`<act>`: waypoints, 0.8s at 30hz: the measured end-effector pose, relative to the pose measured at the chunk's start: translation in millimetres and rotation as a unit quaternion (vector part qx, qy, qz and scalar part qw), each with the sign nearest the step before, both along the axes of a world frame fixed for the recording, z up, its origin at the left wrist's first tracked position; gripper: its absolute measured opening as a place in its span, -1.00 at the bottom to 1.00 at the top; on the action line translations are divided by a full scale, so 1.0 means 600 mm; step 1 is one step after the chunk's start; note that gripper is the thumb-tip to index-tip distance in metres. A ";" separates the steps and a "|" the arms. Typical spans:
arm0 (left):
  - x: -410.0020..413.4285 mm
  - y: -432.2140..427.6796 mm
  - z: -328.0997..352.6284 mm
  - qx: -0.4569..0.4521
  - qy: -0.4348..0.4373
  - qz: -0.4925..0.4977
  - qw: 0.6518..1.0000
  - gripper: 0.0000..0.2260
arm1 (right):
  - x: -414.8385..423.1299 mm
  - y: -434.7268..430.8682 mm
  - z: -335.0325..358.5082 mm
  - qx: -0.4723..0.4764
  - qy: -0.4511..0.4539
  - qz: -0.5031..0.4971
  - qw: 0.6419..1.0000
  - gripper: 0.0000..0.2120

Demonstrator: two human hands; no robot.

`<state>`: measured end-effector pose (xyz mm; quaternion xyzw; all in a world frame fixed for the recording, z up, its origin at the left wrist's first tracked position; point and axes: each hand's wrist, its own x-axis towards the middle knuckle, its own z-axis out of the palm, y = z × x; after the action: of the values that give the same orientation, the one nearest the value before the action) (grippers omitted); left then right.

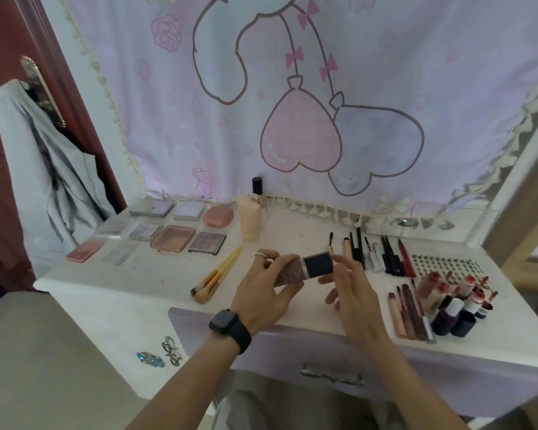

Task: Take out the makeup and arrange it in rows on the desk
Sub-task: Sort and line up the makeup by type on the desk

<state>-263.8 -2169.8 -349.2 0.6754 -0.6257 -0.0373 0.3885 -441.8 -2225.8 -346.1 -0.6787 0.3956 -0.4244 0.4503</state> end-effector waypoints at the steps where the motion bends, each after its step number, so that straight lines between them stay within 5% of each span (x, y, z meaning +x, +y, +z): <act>1: -0.001 -0.002 -0.003 0.012 -0.010 -0.014 1.000 -0.57 | 0.002 -0.001 0.003 0.010 -0.006 -0.003 1.000 -0.55; 11: -0.009 -0.005 -0.033 0.028 0.017 -0.044 0.998 -0.54 | 0.009 -0.029 -0.010 0.047 0.055 -0.003 0.997 -0.69; 16: -0.004 -0.001 -0.036 0.024 0.034 -0.042 0.998 -0.55 | -0.002 -0.037 -0.019 0.079 -0.051 -0.023 0.995 -0.70; 24: -0.010 0.002 -0.038 0.027 0.044 -0.032 0.998 -0.56 | -0.002 -0.022 -0.016 0.077 -0.081 -0.021 0.994 -0.78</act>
<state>-270.1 -2168.5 -372.2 0.6631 -0.6280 -0.0963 0.3958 -442.8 -2239.1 -355.6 -0.5971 0.4036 -0.4550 0.5231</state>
